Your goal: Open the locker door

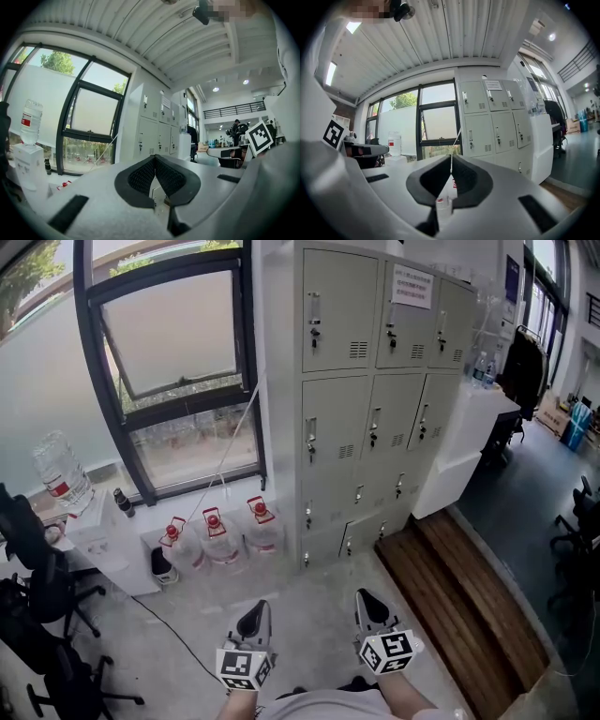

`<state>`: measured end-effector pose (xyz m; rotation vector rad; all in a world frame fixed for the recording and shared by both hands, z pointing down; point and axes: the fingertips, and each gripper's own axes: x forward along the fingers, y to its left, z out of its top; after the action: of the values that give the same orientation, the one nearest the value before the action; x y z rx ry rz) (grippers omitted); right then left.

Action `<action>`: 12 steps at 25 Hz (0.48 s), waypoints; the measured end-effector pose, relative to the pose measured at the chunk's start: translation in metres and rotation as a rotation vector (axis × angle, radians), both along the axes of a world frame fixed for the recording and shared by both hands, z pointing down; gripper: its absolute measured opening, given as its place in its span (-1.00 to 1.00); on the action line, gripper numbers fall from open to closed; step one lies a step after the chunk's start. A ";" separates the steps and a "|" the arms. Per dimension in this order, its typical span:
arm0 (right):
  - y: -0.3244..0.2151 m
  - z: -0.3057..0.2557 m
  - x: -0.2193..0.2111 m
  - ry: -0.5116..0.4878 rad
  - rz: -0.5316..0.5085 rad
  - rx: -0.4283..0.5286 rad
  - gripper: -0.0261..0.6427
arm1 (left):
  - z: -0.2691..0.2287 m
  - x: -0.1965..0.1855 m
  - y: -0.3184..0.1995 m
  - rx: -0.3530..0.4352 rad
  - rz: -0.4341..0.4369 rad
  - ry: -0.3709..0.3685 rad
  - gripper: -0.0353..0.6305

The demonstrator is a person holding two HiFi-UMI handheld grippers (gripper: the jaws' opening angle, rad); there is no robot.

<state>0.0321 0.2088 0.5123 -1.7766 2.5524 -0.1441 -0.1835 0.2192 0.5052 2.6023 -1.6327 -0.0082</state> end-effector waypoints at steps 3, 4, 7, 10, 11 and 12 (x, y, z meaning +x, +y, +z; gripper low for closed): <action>-0.003 0.003 -0.003 0.006 0.001 -0.001 -0.88 | 0.004 -0.004 -0.006 -0.003 0.000 -0.002 -0.88; -0.004 0.004 -0.003 0.009 0.002 -0.001 -0.88 | 0.005 -0.005 -0.009 -0.006 -0.001 -0.003 -0.88; -0.010 0.008 0.002 0.018 0.011 -0.007 -0.88 | 0.009 -0.004 -0.021 -0.015 0.002 0.000 -0.88; -0.023 0.009 0.010 0.005 0.028 -0.012 -0.88 | 0.009 0.000 -0.034 -0.019 0.013 -0.006 -0.88; -0.029 0.010 0.011 -0.001 0.029 -0.014 -0.88 | 0.009 0.001 -0.040 -0.019 0.014 -0.010 -0.88; -0.037 0.011 0.012 -0.005 0.028 -0.017 -0.88 | 0.009 0.001 -0.047 -0.019 0.013 -0.015 -0.88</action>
<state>0.0441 0.1720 0.5231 -1.8147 2.5294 -0.1691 -0.1820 0.1726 0.5142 2.6052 -1.6124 0.0277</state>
